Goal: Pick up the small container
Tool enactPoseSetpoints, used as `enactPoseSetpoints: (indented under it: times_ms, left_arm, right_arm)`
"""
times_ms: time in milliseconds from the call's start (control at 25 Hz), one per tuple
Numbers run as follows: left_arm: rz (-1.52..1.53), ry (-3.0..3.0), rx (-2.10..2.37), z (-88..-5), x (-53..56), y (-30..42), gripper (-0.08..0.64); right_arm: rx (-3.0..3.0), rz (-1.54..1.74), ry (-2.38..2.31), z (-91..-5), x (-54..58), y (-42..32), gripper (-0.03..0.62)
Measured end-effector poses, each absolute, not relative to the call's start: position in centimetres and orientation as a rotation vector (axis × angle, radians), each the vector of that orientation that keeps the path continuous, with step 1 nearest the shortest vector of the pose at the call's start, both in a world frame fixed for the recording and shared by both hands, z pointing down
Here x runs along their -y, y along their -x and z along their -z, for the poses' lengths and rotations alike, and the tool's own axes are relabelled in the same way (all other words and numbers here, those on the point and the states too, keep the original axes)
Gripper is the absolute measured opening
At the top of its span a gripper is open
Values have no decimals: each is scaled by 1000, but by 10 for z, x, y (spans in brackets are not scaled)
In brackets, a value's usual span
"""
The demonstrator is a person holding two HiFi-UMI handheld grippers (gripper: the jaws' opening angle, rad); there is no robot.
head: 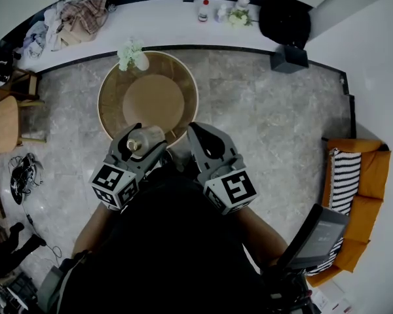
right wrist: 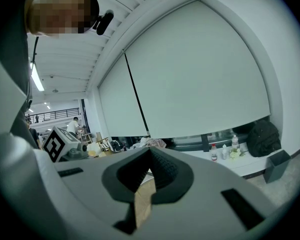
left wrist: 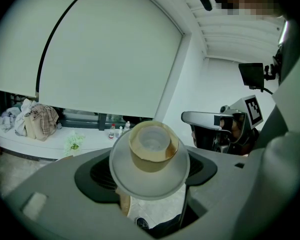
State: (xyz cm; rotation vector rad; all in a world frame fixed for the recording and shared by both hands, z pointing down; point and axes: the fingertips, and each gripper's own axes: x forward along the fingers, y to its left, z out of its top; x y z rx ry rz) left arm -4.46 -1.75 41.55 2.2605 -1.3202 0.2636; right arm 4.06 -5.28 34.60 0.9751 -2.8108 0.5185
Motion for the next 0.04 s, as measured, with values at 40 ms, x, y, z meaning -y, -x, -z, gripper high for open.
enactPoseSetpoints:
  times_ms: [40]
  left_arm:
    - [-265, -2257, 1323, -417, 18, 46, 345]
  right_arm:
    - [2810, -520, -975, -347, 53, -40, -2]
